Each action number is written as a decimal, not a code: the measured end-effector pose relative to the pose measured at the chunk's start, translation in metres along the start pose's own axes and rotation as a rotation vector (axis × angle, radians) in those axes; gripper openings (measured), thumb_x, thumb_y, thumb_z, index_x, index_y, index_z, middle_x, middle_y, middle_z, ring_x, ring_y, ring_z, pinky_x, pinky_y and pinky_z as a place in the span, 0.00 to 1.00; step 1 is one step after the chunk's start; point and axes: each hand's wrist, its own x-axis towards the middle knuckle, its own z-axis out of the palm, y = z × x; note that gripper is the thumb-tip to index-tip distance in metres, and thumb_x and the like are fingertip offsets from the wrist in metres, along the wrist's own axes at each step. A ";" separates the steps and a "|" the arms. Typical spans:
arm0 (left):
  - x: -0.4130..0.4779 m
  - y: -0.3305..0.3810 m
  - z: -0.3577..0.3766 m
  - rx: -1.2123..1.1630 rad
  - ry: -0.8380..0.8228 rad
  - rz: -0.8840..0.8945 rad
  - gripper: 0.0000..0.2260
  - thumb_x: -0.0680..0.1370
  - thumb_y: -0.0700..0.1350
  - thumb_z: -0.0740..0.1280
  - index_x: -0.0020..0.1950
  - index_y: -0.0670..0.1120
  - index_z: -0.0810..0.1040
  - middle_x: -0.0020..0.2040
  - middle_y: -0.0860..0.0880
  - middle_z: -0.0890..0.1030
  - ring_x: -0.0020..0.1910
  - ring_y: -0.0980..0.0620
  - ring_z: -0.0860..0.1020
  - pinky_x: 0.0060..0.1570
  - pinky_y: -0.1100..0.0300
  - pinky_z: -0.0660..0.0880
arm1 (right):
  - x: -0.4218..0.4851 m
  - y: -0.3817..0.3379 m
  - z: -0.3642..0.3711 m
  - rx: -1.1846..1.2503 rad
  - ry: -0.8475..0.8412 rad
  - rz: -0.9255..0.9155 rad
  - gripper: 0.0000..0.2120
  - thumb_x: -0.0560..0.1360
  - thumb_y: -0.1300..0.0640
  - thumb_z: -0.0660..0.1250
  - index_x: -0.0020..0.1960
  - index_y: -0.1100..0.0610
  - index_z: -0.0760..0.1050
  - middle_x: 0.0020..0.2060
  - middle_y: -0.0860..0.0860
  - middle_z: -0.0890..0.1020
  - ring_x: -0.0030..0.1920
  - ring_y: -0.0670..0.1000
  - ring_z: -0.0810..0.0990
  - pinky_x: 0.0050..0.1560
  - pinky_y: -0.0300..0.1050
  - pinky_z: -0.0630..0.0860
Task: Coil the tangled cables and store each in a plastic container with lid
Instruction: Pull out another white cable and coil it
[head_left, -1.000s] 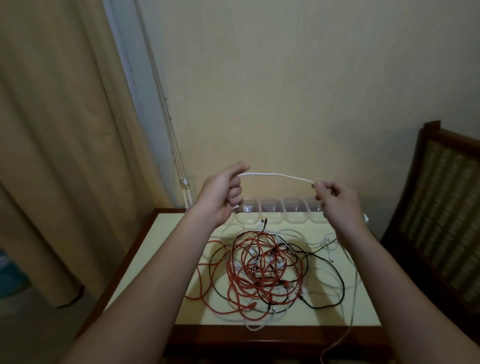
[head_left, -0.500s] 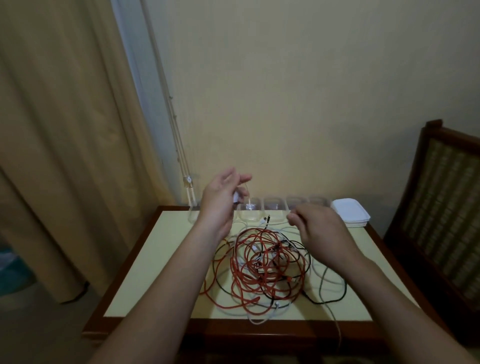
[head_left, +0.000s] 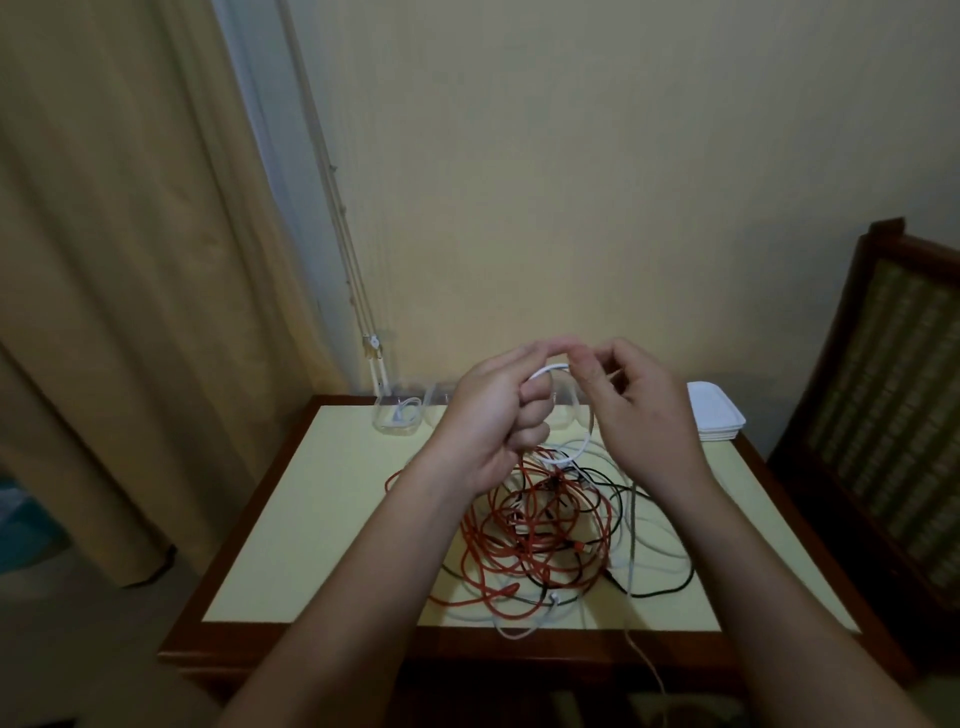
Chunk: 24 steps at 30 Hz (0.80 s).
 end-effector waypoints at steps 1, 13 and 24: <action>0.000 0.002 0.000 -0.024 -0.013 -0.006 0.13 0.85 0.45 0.58 0.64 0.41 0.78 0.27 0.55 0.60 0.20 0.61 0.55 0.19 0.67 0.49 | -0.002 0.002 -0.001 0.009 -0.020 0.003 0.16 0.81 0.45 0.64 0.39 0.53 0.76 0.28 0.45 0.74 0.30 0.43 0.70 0.32 0.35 0.63; 0.009 -0.010 0.022 -0.114 -0.021 0.017 0.18 0.86 0.51 0.55 0.63 0.40 0.77 0.27 0.54 0.60 0.20 0.59 0.56 0.18 0.67 0.54 | -0.003 0.006 0.003 0.125 0.071 0.079 0.20 0.83 0.46 0.61 0.35 0.53 0.73 0.27 0.44 0.74 0.29 0.42 0.68 0.32 0.37 0.65; 0.012 0.024 -0.020 -0.367 0.103 0.034 0.14 0.86 0.46 0.55 0.54 0.42 0.78 0.22 0.55 0.58 0.17 0.60 0.55 0.17 0.66 0.48 | -0.001 0.034 -0.005 0.208 0.033 0.157 0.10 0.79 0.50 0.71 0.41 0.53 0.77 0.30 0.39 0.77 0.33 0.40 0.73 0.37 0.35 0.68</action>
